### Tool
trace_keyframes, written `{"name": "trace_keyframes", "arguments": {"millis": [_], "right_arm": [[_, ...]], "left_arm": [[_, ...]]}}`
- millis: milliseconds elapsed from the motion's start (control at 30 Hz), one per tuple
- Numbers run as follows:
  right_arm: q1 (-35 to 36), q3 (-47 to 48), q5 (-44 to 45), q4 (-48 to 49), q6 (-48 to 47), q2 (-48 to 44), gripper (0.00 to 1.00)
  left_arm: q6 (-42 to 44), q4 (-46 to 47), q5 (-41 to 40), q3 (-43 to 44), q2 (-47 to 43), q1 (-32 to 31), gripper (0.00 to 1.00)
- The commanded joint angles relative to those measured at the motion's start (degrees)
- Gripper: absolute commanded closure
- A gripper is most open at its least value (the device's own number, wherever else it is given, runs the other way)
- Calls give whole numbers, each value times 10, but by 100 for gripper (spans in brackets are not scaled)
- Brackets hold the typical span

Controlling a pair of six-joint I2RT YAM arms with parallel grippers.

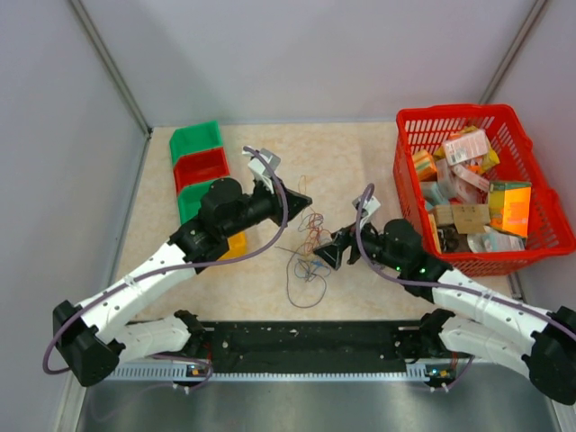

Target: Untangle the cables

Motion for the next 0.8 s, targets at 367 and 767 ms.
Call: {"name": "trace_keyframes", "arguments": {"millis": [367, 767], "right_arm": [[18, 77, 210, 84, 54, 151, 100], [-66, 89, 282, 11, 30, 205, 100]], "left_arm": [[4, -14, 20, 68, -66, 2, 100], [150, -165, -122, 216, -147, 2, 100]]}}
